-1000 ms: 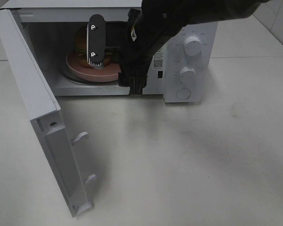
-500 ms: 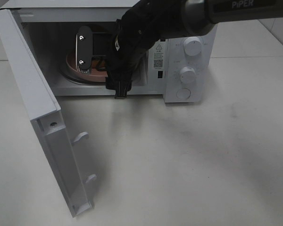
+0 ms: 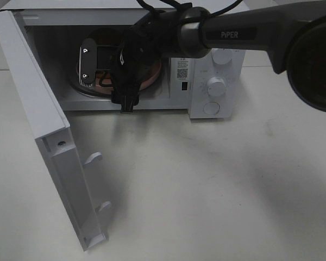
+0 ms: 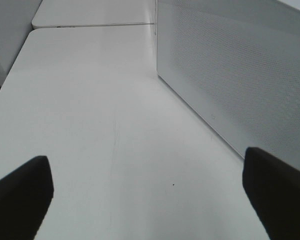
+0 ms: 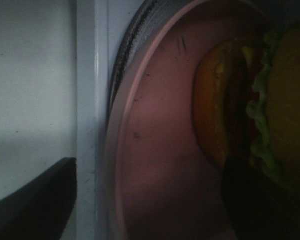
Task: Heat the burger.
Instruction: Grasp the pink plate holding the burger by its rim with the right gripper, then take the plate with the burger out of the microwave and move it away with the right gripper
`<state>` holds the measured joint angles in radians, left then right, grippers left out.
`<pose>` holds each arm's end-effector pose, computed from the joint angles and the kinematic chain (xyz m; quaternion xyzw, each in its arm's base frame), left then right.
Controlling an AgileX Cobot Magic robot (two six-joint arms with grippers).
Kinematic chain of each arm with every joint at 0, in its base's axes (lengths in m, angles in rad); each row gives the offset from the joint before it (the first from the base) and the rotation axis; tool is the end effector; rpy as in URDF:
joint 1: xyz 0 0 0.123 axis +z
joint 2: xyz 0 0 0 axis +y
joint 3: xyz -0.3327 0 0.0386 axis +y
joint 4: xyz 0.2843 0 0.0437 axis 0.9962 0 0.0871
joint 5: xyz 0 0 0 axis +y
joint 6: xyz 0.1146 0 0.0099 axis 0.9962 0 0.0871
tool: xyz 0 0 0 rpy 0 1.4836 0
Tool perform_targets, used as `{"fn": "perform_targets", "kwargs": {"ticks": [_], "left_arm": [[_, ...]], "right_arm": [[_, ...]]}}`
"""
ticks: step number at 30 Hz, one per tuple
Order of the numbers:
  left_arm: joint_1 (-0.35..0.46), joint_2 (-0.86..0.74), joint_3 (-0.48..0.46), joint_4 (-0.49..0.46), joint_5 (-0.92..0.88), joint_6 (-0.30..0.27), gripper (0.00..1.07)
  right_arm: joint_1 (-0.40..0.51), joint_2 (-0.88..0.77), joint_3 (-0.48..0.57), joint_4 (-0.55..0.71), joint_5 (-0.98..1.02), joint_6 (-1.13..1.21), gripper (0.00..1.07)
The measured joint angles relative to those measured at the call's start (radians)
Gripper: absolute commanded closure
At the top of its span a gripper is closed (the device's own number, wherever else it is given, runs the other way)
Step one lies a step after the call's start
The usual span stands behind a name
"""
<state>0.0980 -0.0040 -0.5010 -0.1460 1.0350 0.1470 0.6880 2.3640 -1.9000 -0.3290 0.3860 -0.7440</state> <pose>-0.0005 -0.0145 0.2875 0.0227 0.8426 -0.0072 0.5381 0.4893 0.3841 0.1634 -0.6823 0.6087 -0.1271 0.3844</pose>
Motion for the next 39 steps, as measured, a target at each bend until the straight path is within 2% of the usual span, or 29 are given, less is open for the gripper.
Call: {"fn": "perform_targets", "kwargs": {"ticks": [6, 11, 13, 15, 16, 17, 18, 19, 20, 21, 22, 39], "left_arm": [[0.0, 0.0, 0.0, 0.0, 0.0, 0.0, 0.09], [0.0, 0.0, 0.0, 0.0, 0.0, 0.0, 0.09], [0.0, 0.0, 0.0, 0.0, 0.0, 0.0, 0.09], [0.0, 0.0, 0.0, 0.0, 0.0, 0.0, 0.09], [0.0, 0.0, 0.0, 0.0, 0.0, 0.0, 0.09], [0.0, 0.0, 0.0, 0.0, 0.0, 0.0, 0.09], [0.0, 0.0, 0.0, 0.0, 0.0, 0.0, 0.09], [0.0, 0.0, 0.0, 0.0, 0.0, 0.0, 0.09], [0.0, 0.0, 0.0, 0.0, 0.0, 0.0, 0.09], [0.0, 0.0, 0.0, 0.0, 0.0, 0.0, 0.09], [0.0, 0.0, 0.0, 0.0, 0.0, 0.0, 0.09], [0.0, 0.0, 0.0, 0.0, 0.0, 0.0, 0.09]], "right_arm": [[-0.018, 0.065, -0.115, 0.004, 0.074, 0.0, 0.31], [-0.03, 0.083, -0.148, 0.015, 0.086, 0.001, 0.31], [-0.036, 0.089, -0.15, 0.024, 0.09, 0.001, 0.34], [-0.039, 0.091, -0.156, 0.038, 0.109, -0.011, 0.48], [-0.039, 0.091, -0.156, 0.038, 0.109, -0.011, 0.48], [-0.039, 0.092, -0.156, 0.051, 0.127, -0.013, 0.66], [-0.039, 0.092, -0.156, 0.051, 0.127, -0.013, 0.66], [-0.039, 0.092, -0.156, 0.059, 0.135, -0.015, 0.77], [-0.036, 0.093, -0.156, 0.074, 0.164, -0.017, 0.98], [-0.036, 0.093, -0.156, 0.074, 0.164, -0.017, 0.98], [-0.035, 0.094, -0.156, 0.082, 0.179, -0.017, 1.07], [-0.008, 0.094, -0.154, 0.055, 0.19, -0.096, 1.07]]}}
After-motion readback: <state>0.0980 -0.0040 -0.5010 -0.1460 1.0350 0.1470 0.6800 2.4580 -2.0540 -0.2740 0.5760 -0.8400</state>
